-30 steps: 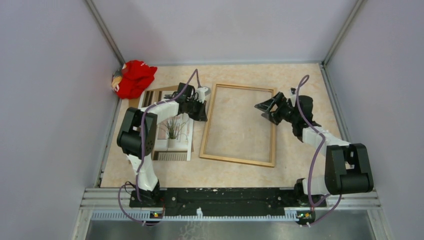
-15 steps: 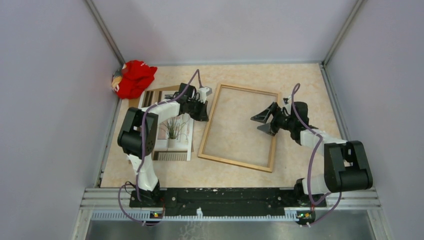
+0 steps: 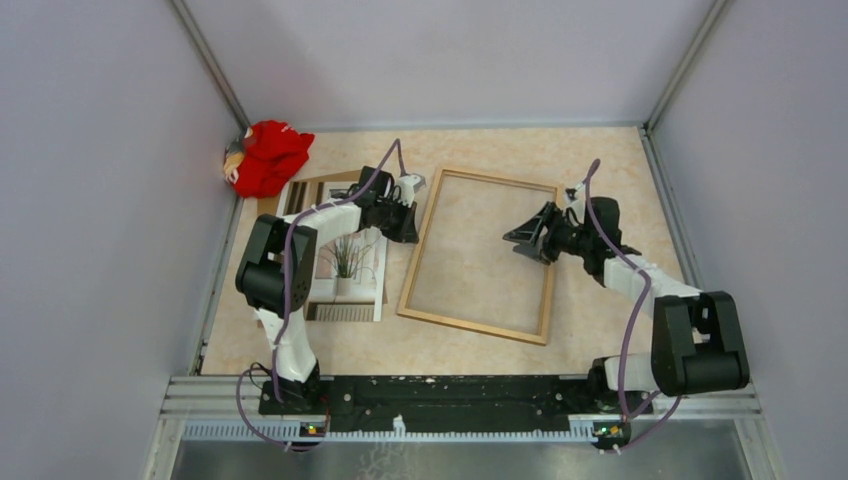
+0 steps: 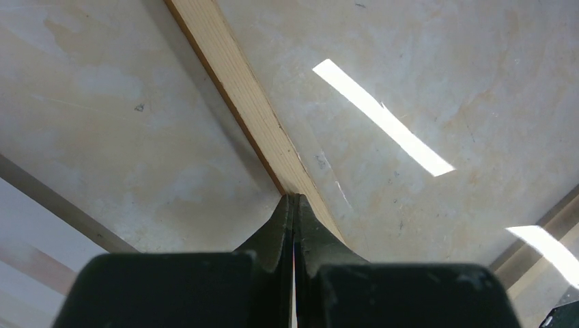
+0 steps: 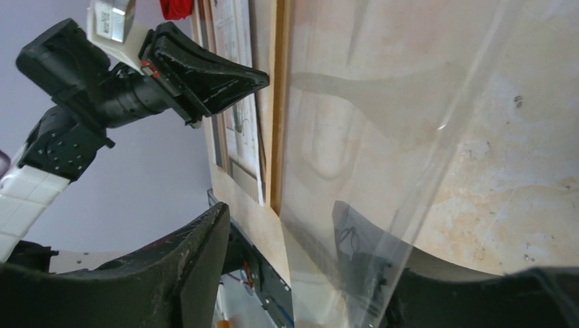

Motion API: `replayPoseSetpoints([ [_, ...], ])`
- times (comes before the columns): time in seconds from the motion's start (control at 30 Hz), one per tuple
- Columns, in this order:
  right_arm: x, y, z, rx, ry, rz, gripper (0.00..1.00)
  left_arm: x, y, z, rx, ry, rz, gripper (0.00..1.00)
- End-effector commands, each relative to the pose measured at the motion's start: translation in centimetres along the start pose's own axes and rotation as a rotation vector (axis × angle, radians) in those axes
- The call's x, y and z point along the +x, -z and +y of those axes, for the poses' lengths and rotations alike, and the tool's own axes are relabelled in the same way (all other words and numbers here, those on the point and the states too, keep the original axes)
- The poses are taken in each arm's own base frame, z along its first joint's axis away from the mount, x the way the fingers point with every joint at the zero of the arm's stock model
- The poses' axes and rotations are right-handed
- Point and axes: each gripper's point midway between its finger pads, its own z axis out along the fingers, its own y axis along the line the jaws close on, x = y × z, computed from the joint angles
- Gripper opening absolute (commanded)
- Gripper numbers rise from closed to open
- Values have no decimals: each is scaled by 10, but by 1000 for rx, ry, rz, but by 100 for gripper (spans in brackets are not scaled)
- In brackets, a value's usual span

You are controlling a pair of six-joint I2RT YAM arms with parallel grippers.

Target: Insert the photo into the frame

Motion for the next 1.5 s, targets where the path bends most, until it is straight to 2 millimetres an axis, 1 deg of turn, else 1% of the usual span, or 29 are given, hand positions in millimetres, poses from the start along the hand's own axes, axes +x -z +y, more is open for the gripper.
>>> replayPoseSetpoints([
  [0.0, -18, 12, 51, -142, 159, -63, 56, 38, -14, -3, 15, 34, 116, 0],
  [0.13, -18, 13, 59, -152, 189, -66, 57, 38, -14, -3, 16, 32, 116, 0],
  [0.3, -16, 14, 53, -100, 211, -43, 67, 41, -14, -3, 15, 33, 121, 0],
  [0.37, -17, 17, 51, -64, 231, -46, 69, 41, -14, -3, 16, 31, 123, 0],
  [0.53, -20, 27, 54, -7, 268, -61, 68, 42, -14, -2, 17, 31, 123, 0],
  [0.67, -22, 29, 55, 1, 272, -72, 61, 43, -15, -2, 18, 33, 124, 0],
  [0.77, -22, 30, 50, 29, 273, -75, 59, 43, -15, -2, 16, 31, 124, 0],
  [1.07, -33, 40, 23, 223, 324, -106, 60, 44, -15, -3, 20, 33, 126, 0],
  [1.1, -33, 41, 22, 231, 327, -109, 60, 44, -15, -2, 19, 33, 126, 0],
  [1.13, -35, 43, 16, 264, 327, -119, 66, 44, -15, -2, 18, 34, 127, 0],
  [1.27, -36, 43, 0, 326, 317, -119, 71, 43, -15, -3, 21, 32, 123, 0],
  [1.47, -34, 33, -16, 345, 293, -101, 72, 43, -15, -2, 20, 33, 125, 0],
])
